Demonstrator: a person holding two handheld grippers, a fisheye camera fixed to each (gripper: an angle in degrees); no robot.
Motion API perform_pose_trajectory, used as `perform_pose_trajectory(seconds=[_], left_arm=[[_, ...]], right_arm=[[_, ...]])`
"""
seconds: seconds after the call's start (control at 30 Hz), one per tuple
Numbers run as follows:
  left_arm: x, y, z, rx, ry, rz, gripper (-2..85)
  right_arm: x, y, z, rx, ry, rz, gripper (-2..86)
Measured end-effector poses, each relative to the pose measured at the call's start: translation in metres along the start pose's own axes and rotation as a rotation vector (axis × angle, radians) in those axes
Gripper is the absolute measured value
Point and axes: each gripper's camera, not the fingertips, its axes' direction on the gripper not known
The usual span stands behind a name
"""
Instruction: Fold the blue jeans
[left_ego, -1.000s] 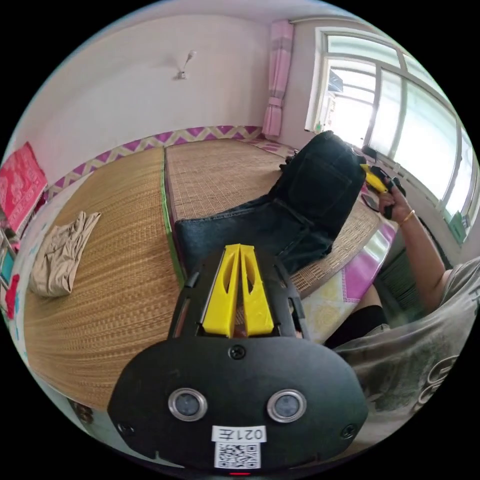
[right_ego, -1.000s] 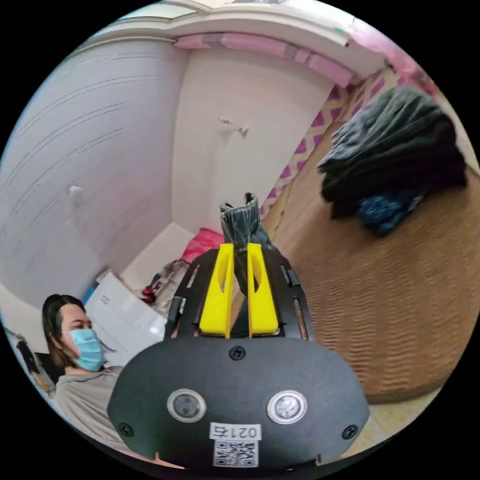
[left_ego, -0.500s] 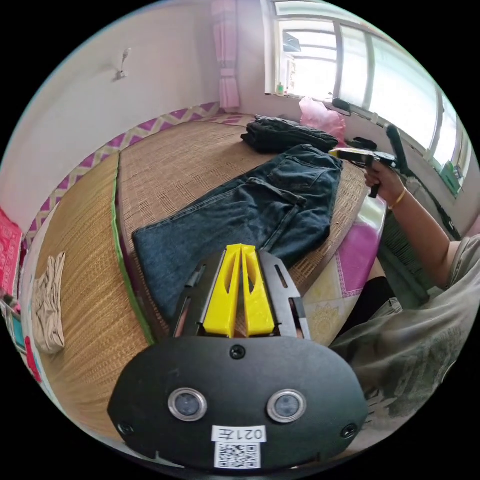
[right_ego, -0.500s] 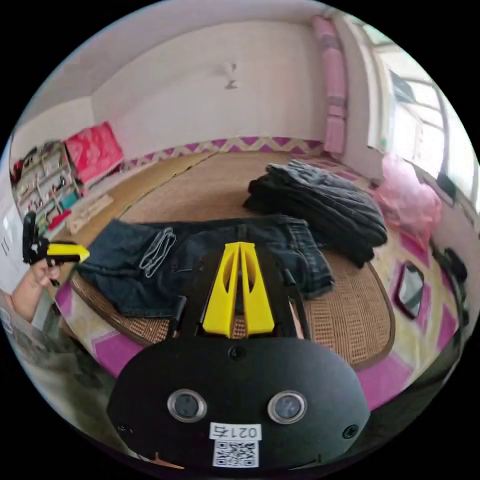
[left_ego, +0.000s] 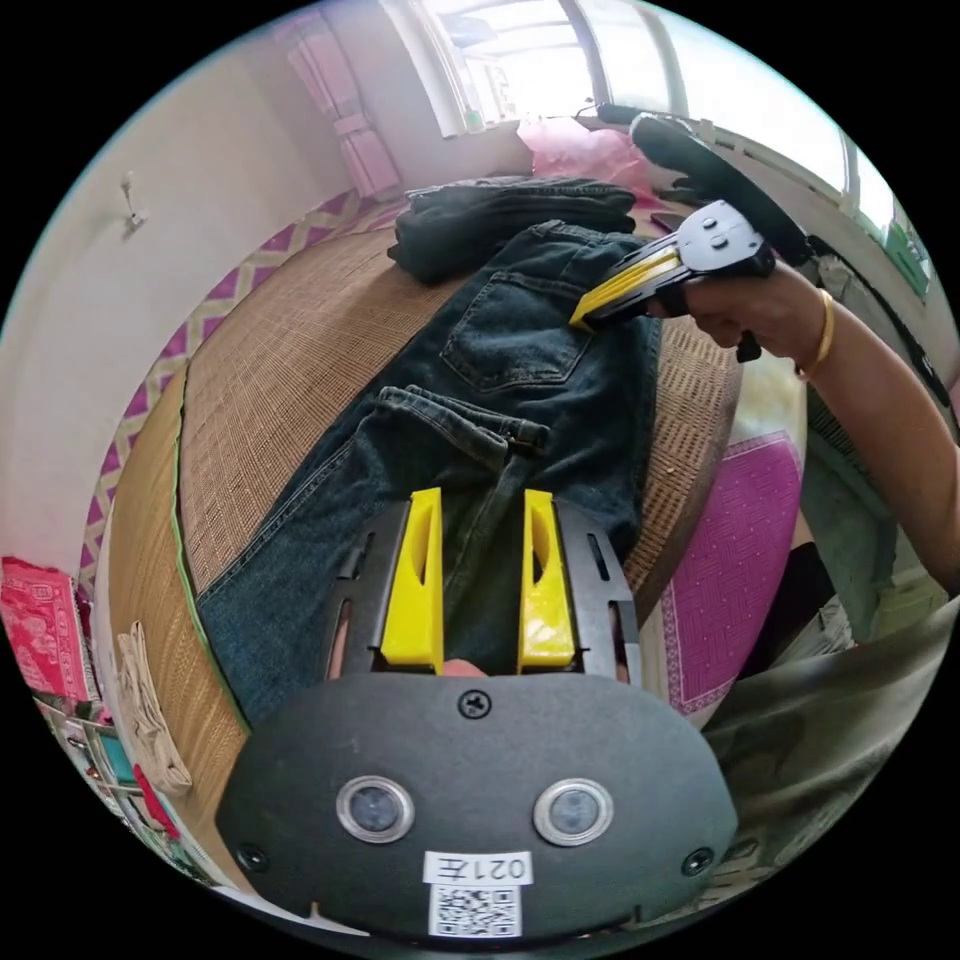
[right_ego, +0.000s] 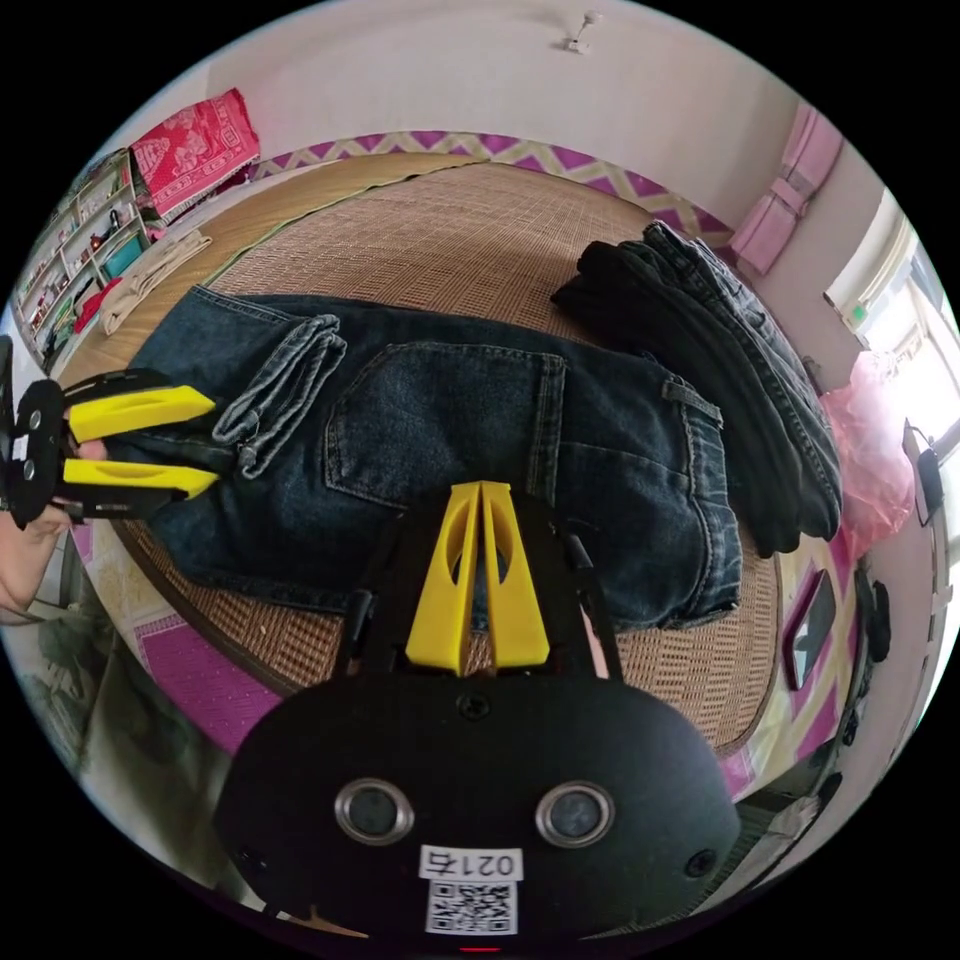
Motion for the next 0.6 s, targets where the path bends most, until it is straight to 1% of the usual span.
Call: perform_pose_trajectory(seconds=[0.1,0.27,0.43,0.53,0.6], left_arm=[[0.007,-0.003,0.022,-0.021,0.021,-0.037,11.4],[0.005,0.021,0.041,0.007,0.137,-0.11,10.8],[0.016,0.055,0.062,0.025,0.134,-0.119,10.7],[0.025,0.081,0.076,0.04,0.067,-0.124,10.9],[0.031,0.096,0.088,0.042,0.088,-0.11,10.1]], right_arm=[[-0.004,0.002,-0.002,0.001,-0.004,0.008,-0.6],[-0.004,0.008,-0.006,0.007,-0.029,0.024,-0.5],[0.002,0.018,-0.009,0.025,-0.066,0.058,-0.5],[0.004,0.023,-0.01,0.027,-0.067,0.063,-0.6],[0.006,0.028,-0.011,0.028,-0.07,0.067,-0.6]])
